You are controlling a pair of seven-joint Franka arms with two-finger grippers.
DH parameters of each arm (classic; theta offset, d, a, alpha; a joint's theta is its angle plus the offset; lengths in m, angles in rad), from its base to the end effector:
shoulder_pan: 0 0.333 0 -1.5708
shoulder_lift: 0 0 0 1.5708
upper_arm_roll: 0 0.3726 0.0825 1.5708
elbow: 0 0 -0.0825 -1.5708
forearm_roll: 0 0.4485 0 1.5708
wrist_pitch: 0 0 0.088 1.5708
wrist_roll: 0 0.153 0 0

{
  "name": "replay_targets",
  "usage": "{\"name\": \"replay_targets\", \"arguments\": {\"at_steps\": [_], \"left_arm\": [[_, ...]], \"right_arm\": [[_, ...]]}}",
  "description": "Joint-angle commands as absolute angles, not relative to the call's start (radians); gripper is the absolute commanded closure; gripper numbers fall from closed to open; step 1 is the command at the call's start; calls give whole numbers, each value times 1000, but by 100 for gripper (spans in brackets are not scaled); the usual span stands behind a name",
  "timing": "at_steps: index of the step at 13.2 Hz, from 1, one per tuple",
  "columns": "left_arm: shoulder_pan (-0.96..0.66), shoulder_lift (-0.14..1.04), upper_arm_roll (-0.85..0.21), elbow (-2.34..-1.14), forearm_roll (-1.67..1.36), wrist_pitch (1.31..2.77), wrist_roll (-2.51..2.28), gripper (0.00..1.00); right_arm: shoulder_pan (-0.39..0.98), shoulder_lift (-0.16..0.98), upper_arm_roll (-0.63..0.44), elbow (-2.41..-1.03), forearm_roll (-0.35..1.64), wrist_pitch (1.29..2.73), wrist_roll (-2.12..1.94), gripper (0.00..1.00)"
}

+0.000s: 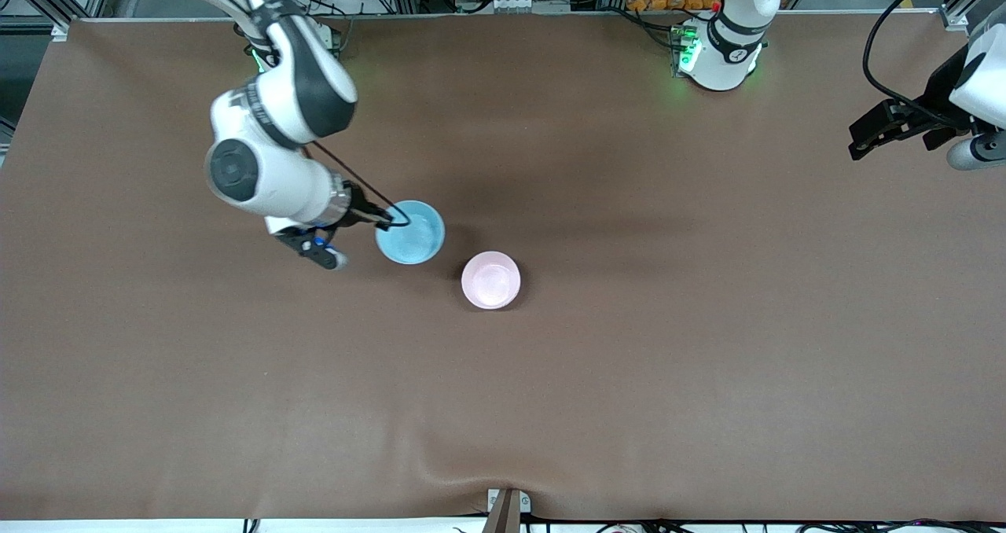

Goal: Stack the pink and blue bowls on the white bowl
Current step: 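Carry the blue bowl with the right gripper over the pink bowl, then lower the blue bowl onto the pink bowl and open the right gripper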

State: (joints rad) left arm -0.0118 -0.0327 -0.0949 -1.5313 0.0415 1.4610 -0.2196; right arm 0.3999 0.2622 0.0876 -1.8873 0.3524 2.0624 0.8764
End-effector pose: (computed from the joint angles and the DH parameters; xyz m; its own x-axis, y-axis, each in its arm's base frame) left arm 0.5911 -0.0576 0.6666 0.9927 0.1172 -0.0270 0.1157 -0.9919 -0.0516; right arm 0.5818 0.3424 0.3413 0.8083 -0.4996 -0.3114 -0.5531 -0.8257 -0.1110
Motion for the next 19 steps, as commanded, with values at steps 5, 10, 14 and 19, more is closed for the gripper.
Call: {"name": "replay_targets", "arguments": {"at_steps": [5,10,14,19], "left_arm": [[-11,-55,-89,-1549,28,1462,-198,0],[-9,-55,-84,-1549,28,1459,-198,0],[-9,-49,-83,-1548,28,1463,-198,0],[-9,-48,-83,-1548,28,1463,-198,0]], "right_arm": [[517,388,72,-1888,511,2319,927,100],[534,469,71,-1841,568,2404,931,100],[551,517,71,-1822,566,2451,948,100],[568,564,69,-1801,566,2471,968,98]]}}
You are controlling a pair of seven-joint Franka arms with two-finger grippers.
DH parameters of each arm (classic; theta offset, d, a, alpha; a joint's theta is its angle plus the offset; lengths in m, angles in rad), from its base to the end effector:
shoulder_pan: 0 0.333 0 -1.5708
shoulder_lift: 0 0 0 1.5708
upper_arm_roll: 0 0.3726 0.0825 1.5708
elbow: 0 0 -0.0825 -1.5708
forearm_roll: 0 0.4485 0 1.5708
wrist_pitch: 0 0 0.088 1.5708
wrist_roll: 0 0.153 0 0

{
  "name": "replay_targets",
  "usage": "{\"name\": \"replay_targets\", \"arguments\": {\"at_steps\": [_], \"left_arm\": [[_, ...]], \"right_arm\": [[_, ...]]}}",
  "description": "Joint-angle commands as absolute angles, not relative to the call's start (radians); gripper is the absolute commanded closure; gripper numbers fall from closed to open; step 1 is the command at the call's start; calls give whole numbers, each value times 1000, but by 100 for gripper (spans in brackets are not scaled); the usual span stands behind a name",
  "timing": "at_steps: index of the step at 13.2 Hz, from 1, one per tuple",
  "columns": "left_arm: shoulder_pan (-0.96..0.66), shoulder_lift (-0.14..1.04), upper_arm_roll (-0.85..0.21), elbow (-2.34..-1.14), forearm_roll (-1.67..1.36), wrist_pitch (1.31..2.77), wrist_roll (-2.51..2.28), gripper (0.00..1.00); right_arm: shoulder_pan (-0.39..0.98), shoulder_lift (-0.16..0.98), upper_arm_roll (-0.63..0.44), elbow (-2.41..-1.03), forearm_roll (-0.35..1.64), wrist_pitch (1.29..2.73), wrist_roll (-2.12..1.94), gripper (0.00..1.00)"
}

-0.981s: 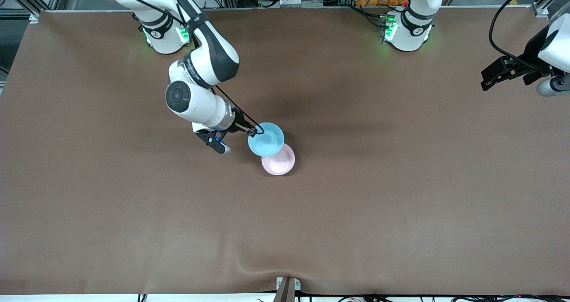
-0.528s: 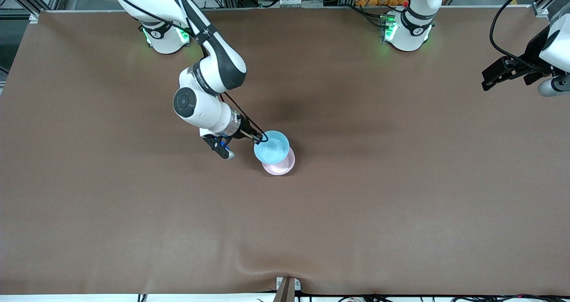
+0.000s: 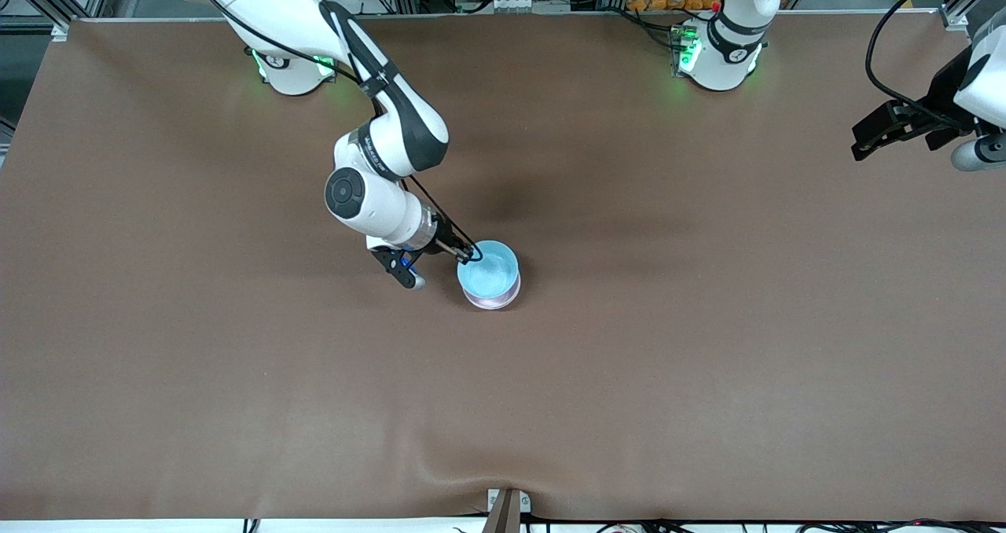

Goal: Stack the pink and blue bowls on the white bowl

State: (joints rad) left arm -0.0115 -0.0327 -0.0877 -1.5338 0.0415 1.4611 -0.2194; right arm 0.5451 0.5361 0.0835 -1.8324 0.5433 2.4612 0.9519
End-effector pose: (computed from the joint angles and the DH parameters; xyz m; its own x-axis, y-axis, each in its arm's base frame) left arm 0.5914 -0.0530 0.6653 0.9918 0.1244 -0.0294 0.1228 -0.9911 -0.0519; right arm 0.5908 0.4433 0.2082 0.7185 -0.6151 -0.3247 -0.6907 -0.6857 -0.2297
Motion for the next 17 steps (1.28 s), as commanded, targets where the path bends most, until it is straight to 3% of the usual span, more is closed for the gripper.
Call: {"name": "replay_targets", "arguments": {"at_steps": [1,2,6,10,12,17], "left_arm": [[-9,-48,-83,-1549,28,1463,-198,0],[-9,-48,-83,-1549,28,1463,-199,0],[-9,-48,-83,-1551,28,1460,-198,0],[-9,-49,-83,-1554,28,1457,-198,0],[-9,-54,-83,-1554,28,1456,-199,0],[-11,-58,-84,-1560,28,1448,-198,0]], "right_arm": [[565,581,69,-1787,568,2471,980,57],[558,595,69,-1757,566,2461,997,1],[537,588,45,-1640,554,2266,1011,0],[465,583,-12,-1400,534,1920,1003,0],[420,581,-12,-1320,424,1837,980,0],[280,578,-25,-1158,285,1597,605,0]]}}
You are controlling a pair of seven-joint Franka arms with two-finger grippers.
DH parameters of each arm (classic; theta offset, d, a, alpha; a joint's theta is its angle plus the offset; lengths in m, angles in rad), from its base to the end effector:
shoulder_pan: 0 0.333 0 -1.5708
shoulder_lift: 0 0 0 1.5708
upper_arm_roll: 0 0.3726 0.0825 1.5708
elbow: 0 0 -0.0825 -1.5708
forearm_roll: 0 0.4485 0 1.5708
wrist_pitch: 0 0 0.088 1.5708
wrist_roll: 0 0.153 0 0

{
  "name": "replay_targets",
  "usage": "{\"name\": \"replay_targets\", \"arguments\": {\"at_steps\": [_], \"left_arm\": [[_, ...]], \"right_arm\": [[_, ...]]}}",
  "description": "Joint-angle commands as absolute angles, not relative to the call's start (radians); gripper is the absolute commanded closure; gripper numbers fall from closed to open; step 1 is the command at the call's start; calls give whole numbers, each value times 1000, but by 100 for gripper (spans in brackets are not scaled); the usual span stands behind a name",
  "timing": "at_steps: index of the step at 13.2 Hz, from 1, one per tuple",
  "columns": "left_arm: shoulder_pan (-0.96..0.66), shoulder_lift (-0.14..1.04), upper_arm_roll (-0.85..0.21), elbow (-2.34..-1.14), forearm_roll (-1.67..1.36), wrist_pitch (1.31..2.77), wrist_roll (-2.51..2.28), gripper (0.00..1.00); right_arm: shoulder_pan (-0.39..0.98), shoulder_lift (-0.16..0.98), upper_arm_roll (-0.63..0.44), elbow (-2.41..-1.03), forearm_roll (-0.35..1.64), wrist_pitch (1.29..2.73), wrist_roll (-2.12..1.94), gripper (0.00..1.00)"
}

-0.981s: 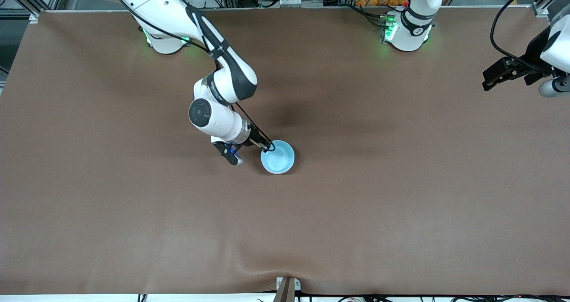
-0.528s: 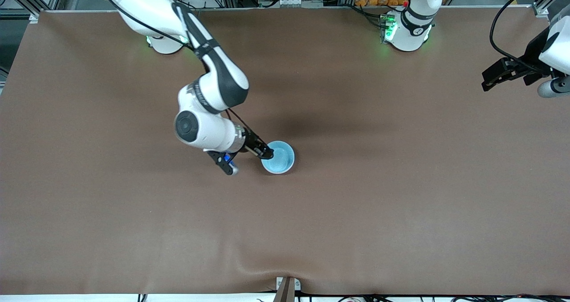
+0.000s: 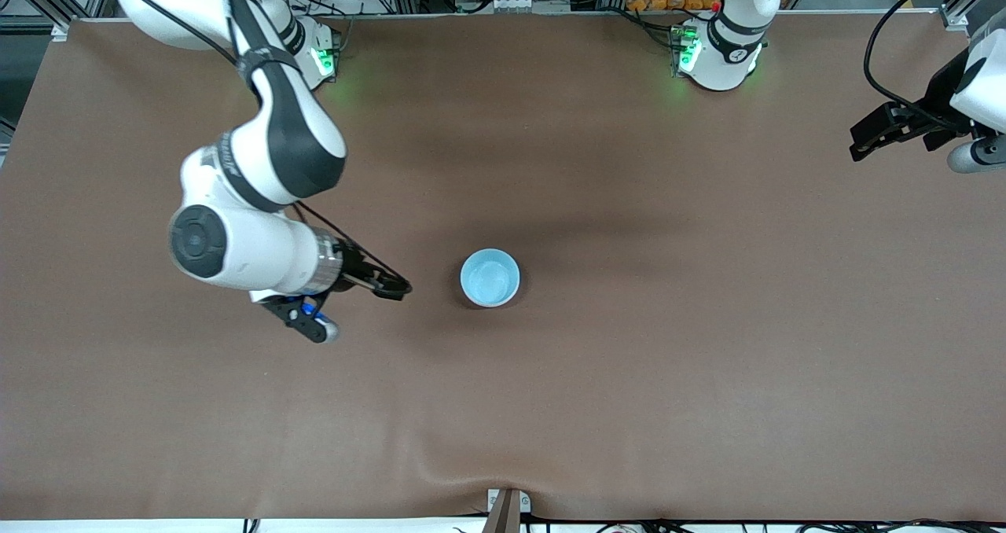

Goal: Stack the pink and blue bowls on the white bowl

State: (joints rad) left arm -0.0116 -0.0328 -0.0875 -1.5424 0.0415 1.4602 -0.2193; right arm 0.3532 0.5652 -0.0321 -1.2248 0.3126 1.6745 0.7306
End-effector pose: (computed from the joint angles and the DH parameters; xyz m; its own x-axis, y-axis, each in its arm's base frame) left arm 0.5909 -0.0529 0.6608 0.9915 0.1245 -0.0386 0.1223 -0.9910 -0.0540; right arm 0.7396 0.2983 0.4305 0.8704 -0.4061 -0.2783 -0.4534 -0.8815 -0.1317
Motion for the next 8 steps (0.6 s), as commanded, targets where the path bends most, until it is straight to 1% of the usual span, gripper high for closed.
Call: {"name": "replay_targets", "arguments": {"at_steps": [1,2,4,6,7,8], "left_arm": [[-11,-58,-86,-1563,28,1447,-198,0],[-11,-58,-86,-1565,26,1447,-198,0],[-11,-58,-87,-1565,28,1447,-190,0],[-11,-60,-89,-1572,28,1447,-190,0],[-11,-66,-89,-1578,28,1447,-190,0],[-11,-69,-89,-1586,28,1447,-190,0]], "right_arm": [[235,574,-31,-1154,281,1573,487,0],[191,554,-34,-1152,262,1543,356,0],[125,526,-34,-1154,200,1514,237,0],[77,511,-29,-1152,82,1458,85,0],[69,480,-32,-1152,36,1445,-5,0],[66,427,-38,-1155,9,1436,-27,0]]}}
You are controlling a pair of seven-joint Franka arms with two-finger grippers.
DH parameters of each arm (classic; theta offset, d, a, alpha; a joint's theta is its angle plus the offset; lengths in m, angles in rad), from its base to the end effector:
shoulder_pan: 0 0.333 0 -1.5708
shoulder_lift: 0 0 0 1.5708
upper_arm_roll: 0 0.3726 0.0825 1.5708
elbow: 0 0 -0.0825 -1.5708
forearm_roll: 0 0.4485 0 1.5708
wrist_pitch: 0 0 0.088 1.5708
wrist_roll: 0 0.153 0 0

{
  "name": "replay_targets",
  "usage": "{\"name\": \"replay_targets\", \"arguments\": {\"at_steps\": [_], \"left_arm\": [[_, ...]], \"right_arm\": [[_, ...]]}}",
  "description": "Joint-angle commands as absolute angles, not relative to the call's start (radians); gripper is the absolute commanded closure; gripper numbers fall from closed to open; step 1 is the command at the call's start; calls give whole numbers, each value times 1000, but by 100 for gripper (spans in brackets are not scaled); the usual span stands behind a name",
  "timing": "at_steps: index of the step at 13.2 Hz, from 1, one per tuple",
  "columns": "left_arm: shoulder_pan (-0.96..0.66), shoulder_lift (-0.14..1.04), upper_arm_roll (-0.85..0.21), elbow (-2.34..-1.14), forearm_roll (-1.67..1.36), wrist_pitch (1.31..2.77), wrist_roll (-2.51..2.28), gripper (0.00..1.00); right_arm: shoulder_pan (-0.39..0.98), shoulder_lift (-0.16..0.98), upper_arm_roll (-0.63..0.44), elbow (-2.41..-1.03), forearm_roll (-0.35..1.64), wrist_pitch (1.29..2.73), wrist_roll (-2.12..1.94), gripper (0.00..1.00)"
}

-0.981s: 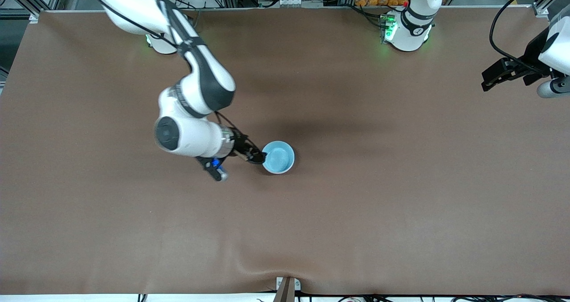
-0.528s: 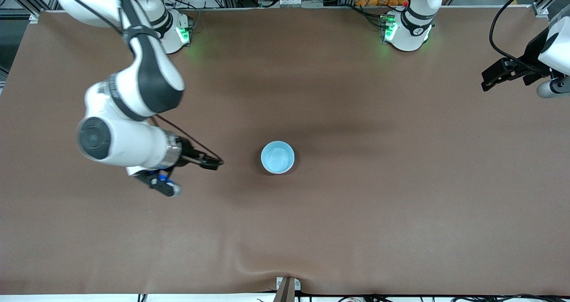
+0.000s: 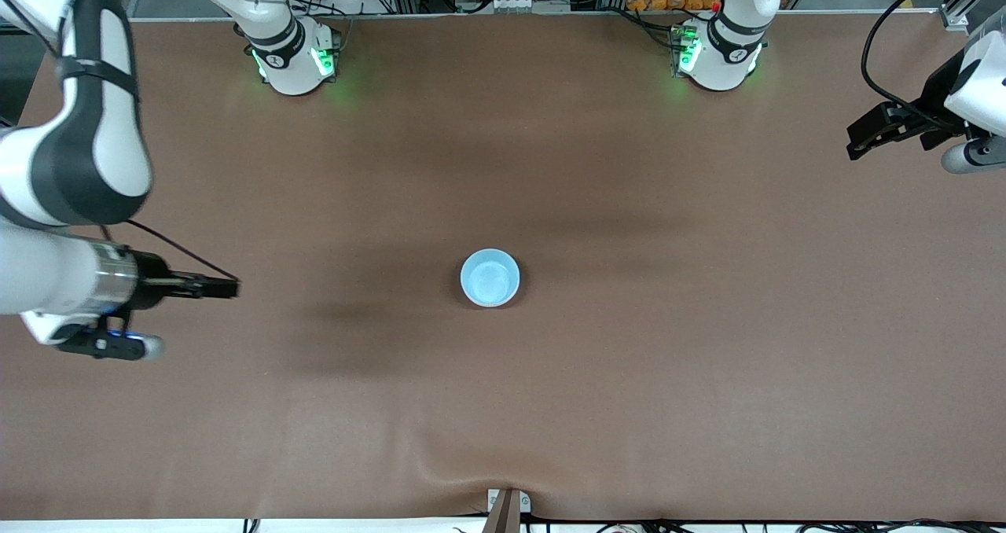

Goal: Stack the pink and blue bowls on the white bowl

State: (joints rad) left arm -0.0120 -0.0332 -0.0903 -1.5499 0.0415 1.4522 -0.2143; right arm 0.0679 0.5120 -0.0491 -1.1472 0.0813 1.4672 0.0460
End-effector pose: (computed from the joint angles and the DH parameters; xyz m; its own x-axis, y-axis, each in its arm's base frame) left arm 0.5890 -0.0546 0.6565 0.9917 0.1168 -0.0536 0.1138 -0.9919 -0.0571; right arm 0.7650 0.0362 0.4936 0.9811 -0.0175 -0.1925 -0.0272 -0.9985 -0.0481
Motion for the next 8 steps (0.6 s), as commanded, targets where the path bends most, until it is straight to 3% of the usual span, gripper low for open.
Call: {"name": "replay_targets", "arguments": {"at_steps": [1,4,6,8], "left_arm": [[-11,-75,-89,-1589,28,1447,-190,0],[-11,-80,-89,-1592,28,1445,-190,0],[-9,-72,-84,-1589,29,1445,-190,0],[-9,-77,-84,-1592,29,1445,-190,0]], "right_arm": [[48,366,-55,-1182,-1,1396,-26,0],[0,136,-60,-1426,9,1420,-25,0],[-21,-68,-60,-1715,2,1608,-29,0],[-12,-159,-52,-1808,0,1586,-25,0]]}}
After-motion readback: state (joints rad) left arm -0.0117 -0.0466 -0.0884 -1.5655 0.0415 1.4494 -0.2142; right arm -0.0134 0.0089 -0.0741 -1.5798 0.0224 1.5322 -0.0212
